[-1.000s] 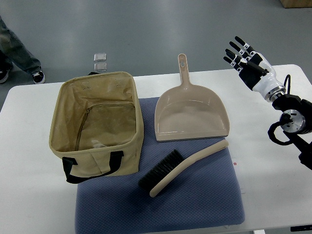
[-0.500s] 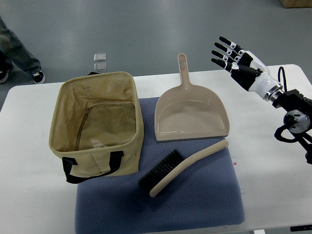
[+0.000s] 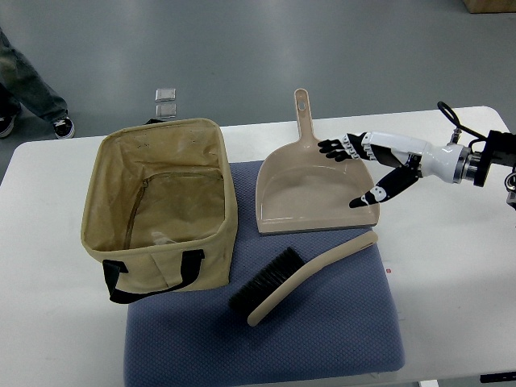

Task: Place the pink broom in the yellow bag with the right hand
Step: 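Move the right hand over the dustpan toward the brush handle, then close the right hand around the beige brush handle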

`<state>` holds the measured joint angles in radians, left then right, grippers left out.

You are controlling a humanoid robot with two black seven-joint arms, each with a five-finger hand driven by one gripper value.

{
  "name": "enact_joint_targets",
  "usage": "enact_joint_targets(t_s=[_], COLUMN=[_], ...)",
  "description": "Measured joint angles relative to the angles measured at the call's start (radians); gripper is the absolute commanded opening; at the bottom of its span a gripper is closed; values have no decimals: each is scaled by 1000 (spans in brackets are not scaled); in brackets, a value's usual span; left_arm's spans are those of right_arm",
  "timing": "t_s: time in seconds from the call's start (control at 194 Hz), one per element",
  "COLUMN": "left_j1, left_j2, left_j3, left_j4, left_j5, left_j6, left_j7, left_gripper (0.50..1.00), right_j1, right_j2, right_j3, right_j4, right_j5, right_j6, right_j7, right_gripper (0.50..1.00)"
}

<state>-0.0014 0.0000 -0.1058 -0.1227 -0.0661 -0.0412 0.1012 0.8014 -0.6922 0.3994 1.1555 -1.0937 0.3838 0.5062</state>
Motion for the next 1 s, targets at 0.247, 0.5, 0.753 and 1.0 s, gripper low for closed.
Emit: enact_joint_targets(t_s=[0.247, 0.5, 0.753, 1.0], left_j1=[0, 0, 0, 0], left_j2=[0, 0, 0, 0], left_j3=[0, 0, 0, 0], left_j4=[0, 0, 0, 0], left_j5=[0, 0, 0, 0], left_j6=[0, 0, 0, 0], left_j7=[0, 0, 0, 0], left_gripper=[1000, 1000, 1000, 1000], right_j1=[8, 10, 28, 35], right_j2=[-15, -8, 1, 15], right_j3=[-135, -203, -256, -286], right_j4=[122, 151, 154, 159], right_j5=[-331, -493, -556, -575], right_j6=[-230, -322, -379, -413], right_j7=[-4, -54, -109, -165], right_gripper=[921, 913, 862, 778])
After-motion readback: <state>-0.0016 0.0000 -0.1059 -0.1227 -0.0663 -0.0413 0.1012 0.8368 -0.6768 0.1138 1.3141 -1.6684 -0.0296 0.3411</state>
